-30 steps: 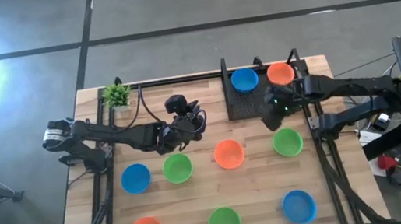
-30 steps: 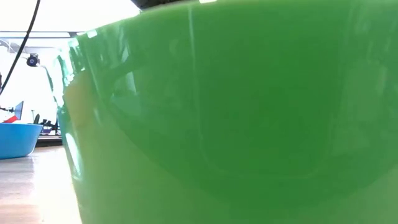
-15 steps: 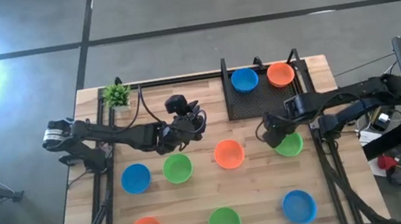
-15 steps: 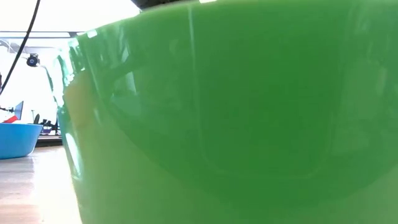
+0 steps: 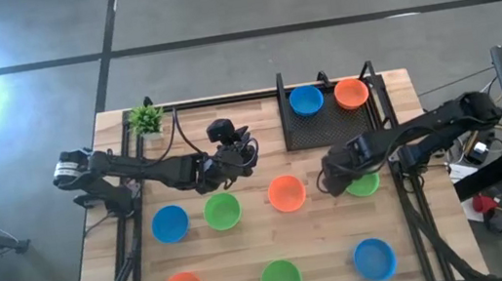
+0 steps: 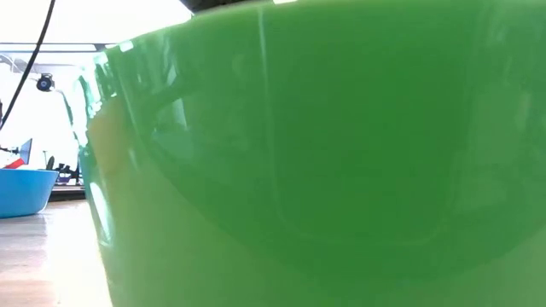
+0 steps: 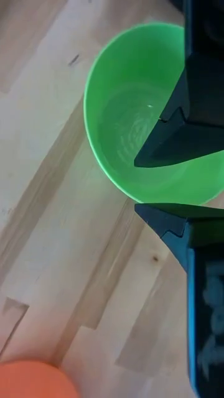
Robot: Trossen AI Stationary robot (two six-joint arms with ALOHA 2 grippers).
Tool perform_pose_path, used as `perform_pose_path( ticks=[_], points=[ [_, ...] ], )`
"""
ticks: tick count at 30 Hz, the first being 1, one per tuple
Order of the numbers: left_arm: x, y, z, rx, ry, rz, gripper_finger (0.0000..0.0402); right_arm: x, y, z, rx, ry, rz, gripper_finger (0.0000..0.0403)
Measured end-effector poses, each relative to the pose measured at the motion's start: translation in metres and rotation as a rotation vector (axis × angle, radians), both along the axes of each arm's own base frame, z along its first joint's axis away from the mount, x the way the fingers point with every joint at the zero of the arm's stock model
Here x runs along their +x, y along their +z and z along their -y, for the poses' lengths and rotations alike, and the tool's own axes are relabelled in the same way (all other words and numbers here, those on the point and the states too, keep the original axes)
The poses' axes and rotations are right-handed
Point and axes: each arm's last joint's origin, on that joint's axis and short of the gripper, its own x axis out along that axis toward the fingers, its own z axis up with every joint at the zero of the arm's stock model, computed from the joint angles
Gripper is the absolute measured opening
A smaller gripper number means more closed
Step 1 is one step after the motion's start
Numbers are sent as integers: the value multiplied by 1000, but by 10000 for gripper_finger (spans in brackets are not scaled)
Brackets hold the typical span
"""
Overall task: Pick & Place Mini bowls
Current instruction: Put the top right green bowl on the shelf
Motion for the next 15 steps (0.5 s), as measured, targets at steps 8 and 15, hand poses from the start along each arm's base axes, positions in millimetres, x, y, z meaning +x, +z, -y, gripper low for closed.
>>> perform_pose_path(
  ticks=[8,15],
  points=[
    [0,0,0,5,-2,-7,103,8,-14,-5,2,-9,-52,100],
    [0,0,0,5,-2,-7,103,16,-28,-7,-1,10,-89,96]
  ],
)
